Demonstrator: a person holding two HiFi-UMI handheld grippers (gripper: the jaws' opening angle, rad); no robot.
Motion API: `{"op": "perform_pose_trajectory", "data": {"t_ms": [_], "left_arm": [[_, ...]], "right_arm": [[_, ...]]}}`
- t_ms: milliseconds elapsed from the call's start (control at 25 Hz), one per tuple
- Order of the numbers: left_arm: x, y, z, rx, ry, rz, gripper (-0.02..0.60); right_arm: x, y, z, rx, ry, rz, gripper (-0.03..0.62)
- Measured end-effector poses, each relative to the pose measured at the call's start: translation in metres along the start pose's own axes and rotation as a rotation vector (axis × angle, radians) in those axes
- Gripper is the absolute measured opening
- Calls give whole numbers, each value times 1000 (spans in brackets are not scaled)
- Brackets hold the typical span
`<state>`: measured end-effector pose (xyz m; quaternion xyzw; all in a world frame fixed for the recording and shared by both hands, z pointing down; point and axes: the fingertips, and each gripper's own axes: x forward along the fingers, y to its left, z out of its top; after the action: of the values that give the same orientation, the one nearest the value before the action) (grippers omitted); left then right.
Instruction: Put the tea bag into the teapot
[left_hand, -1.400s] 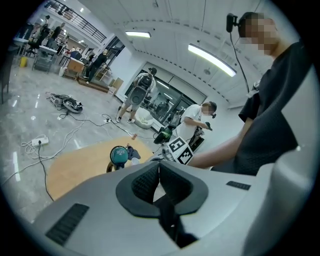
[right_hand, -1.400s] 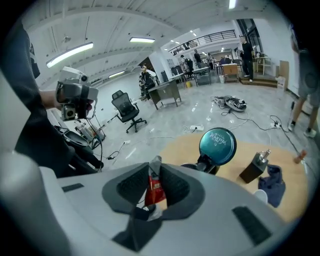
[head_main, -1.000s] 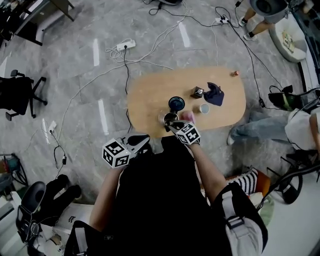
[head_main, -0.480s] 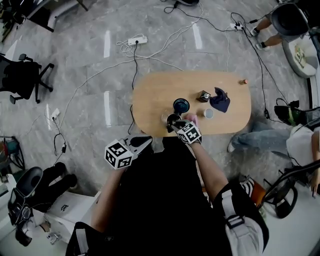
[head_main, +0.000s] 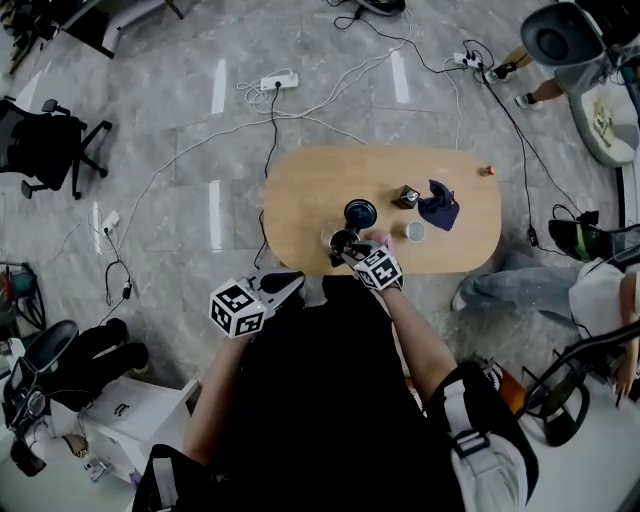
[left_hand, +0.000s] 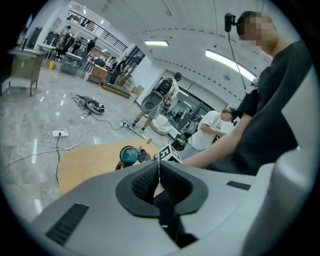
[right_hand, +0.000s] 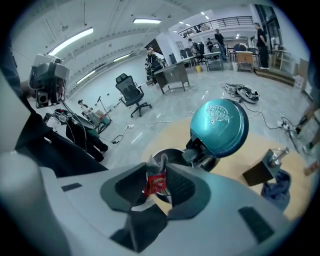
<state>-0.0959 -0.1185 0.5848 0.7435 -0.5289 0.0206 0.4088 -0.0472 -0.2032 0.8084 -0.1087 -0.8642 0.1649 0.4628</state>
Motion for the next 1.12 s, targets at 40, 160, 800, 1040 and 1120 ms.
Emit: {"op": "perform_pose_trajectory", "data": {"t_ms": [40, 160, 800, 1040, 1120], "left_arm": [[0, 0, 1, -1, -2, 2, 9], [3, -1, 0, -6, -8, 5, 9], [14, 0, -1, -13, -32, 8, 9], [16, 7, 0, -8, -30, 11, 9], [18, 8, 0, -7, -27, 6, 9]], "right_arm": [[-1, 0, 0, 0, -2, 1, 116], [-2, -2, 0, 4, -8, 8, 121], [-15, 6, -10, -88, 81, 54, 6], [-37, 14, -6, -131, 63, 51, 6], [-44, 17, -4, -147, 55, 45, 6]]}}
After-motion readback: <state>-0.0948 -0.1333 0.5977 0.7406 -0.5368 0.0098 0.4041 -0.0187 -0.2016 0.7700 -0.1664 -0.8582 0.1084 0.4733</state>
